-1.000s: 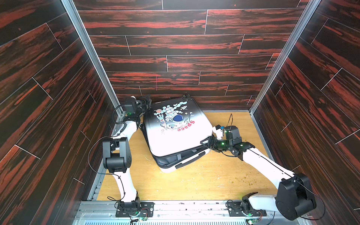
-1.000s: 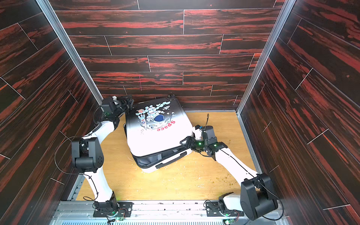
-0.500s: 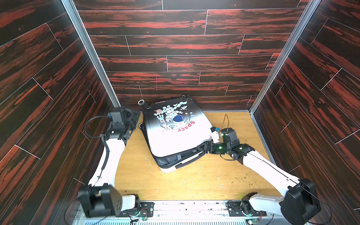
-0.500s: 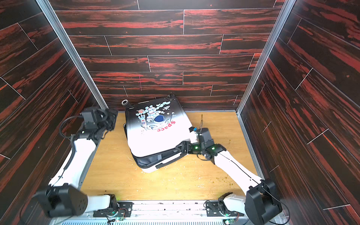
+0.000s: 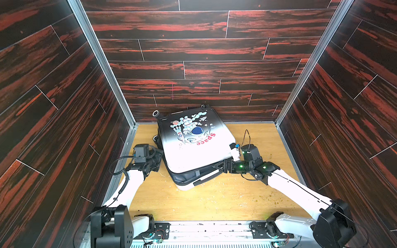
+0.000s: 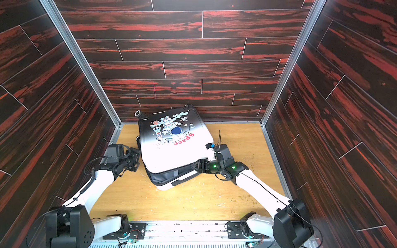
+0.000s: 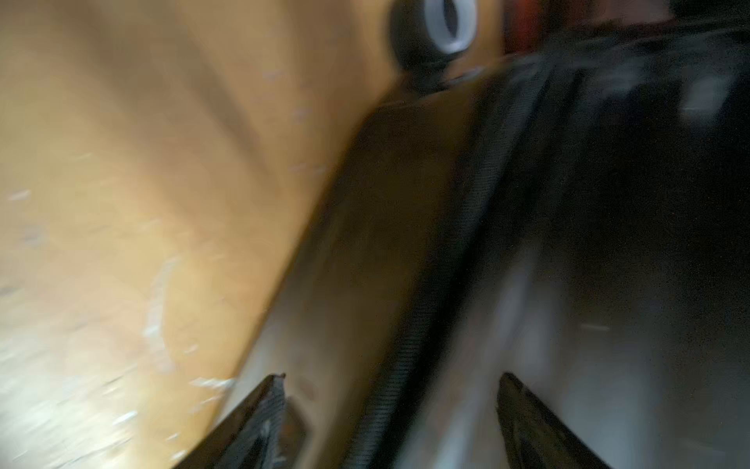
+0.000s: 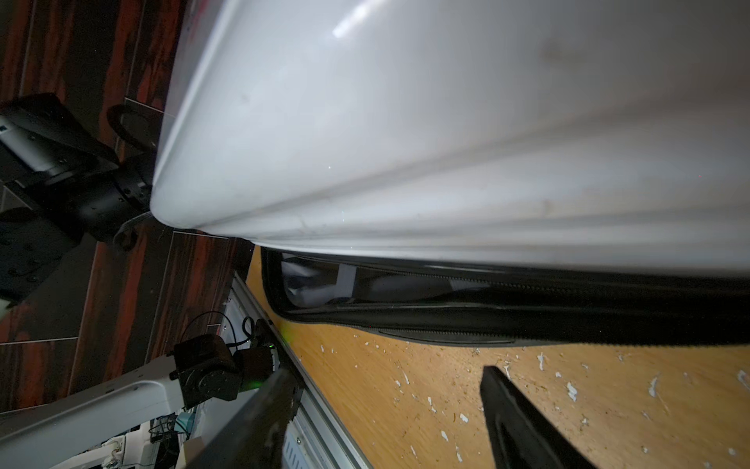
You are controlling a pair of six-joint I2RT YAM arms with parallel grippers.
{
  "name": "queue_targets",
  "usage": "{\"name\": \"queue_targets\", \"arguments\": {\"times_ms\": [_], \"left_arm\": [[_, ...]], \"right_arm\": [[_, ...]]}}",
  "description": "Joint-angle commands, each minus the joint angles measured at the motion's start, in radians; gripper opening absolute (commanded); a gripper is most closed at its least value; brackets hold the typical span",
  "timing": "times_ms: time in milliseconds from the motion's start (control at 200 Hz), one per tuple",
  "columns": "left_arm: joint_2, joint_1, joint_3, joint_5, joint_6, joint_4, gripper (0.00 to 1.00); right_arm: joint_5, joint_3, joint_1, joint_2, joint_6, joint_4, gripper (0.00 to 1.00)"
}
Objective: Open the suitcase zippers
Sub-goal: Adjust the suitcase at the center of the board.
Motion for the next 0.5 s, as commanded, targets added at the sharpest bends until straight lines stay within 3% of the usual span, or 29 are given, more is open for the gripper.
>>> {"name": "queue_targets", "arguments": {"times_ms": [0,125,245,436,496], "left_arm": [[-0.048,-0.001,0.003,0.030,-0.006,0.111,0.86],[-0.009,0.002,-0.058,0.062,-0.043,0.287,0.92],[0.068,0.000,-0.077,0.176,-0.087,0.463,1.00],[0.132,-0.004,-0.130,0.233,-0.202,0.775,1.00],[0.122,-0.004,-0.134,0.233,-0.206,0.791,1.00]], "right_arm": [[-0.026,0.000,0.006,-0.034,-0.025,-0.021,0.76],[-0.033,0.006,0.006,-0.045,-0.044,-0.036,0.76],[-0.049,0.015,0.006,-0.052,-0.067,-0.050,0.76],[-0.076,0.011,0.003,-0.042,-0.083,-0.034,0.77],[-0.080,0.002,0.003,-0.044,-0.072,-0.012,0.76]]}}
